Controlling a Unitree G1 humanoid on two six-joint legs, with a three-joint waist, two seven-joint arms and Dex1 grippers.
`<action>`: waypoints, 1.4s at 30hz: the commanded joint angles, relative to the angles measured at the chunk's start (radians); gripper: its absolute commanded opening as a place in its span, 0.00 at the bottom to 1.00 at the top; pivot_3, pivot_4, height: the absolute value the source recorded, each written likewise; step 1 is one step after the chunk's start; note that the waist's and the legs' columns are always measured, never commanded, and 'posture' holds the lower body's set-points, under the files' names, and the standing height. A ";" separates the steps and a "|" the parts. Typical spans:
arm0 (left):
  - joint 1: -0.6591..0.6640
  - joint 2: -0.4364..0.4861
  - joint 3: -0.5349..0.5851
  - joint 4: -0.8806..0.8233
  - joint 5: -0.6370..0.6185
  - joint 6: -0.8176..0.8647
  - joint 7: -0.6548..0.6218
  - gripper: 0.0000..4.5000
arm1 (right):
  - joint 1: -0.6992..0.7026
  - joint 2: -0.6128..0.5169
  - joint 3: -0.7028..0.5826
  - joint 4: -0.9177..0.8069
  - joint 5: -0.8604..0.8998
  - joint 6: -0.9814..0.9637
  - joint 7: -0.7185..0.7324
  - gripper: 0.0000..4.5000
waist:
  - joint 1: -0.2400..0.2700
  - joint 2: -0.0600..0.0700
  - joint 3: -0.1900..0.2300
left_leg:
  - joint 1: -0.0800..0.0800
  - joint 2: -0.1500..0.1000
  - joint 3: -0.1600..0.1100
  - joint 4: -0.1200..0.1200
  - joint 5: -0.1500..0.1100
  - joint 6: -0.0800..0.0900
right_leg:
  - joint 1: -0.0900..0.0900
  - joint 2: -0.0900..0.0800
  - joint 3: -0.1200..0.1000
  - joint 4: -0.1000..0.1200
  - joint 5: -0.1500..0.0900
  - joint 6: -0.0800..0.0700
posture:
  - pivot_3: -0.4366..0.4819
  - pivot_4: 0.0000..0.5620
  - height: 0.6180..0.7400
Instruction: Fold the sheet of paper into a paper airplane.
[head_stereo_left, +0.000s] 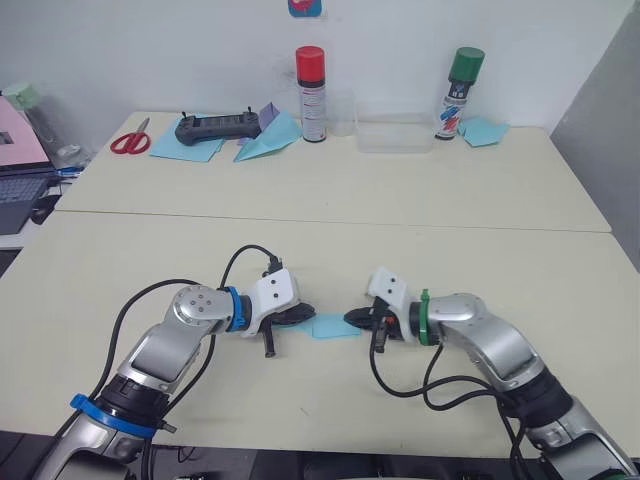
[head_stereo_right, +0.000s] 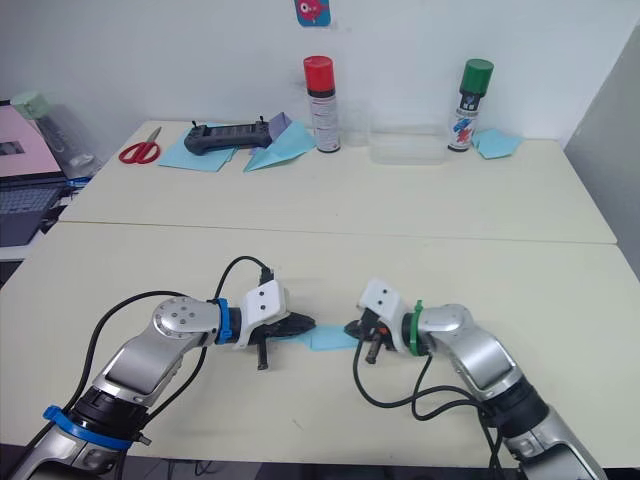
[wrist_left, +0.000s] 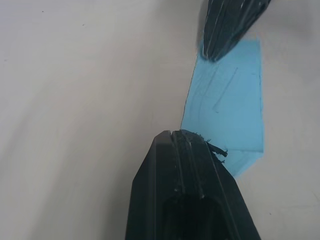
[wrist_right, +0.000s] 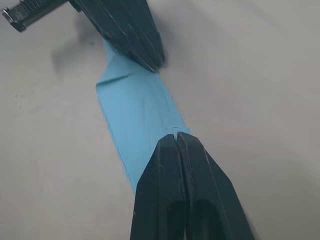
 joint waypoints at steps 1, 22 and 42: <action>0.022 0.005 -0.030 0.031 0.032 0.015 -0.010 0.00 | 0.046 -0.053 -0.081 0.004 0.025 0.054 -0.003 0.01 | 0.000 0.000 0.000 | 0.000 0.000 0.000 0.000 0.000 0.000 | 0.000 0.000 0.000 0.000 0.000 0.000 | 0.48 0.27 1.00; 0.022 -0.002 -0.021 0.022 0.030 0.013 -0.018 0.00 | 0.003 0.129 0.053 0.060 -0.018 -0.159 0.016 0.01 | 0.000 0.001 0.000 | -0.002 0.000 0.000 0.000 0.000 0.000 | -0.002 0.000 0.000 0.000 0.000 0.000 | 0.48 0.27 1.00; 0.083 -0.017 0.056 0.040 0.004 0.007 0.043 0.00 | 0.002 0.102 0.078 0.112 -0.080 -0.163 0.004 0.01 | -0.002 0.000 0.001 | -0.001 0.000 0.000 0.000 0.000 0.000 | -0.002 0.000 0.000 0.000 0.000 0.000 | 0.48 0.27 1.00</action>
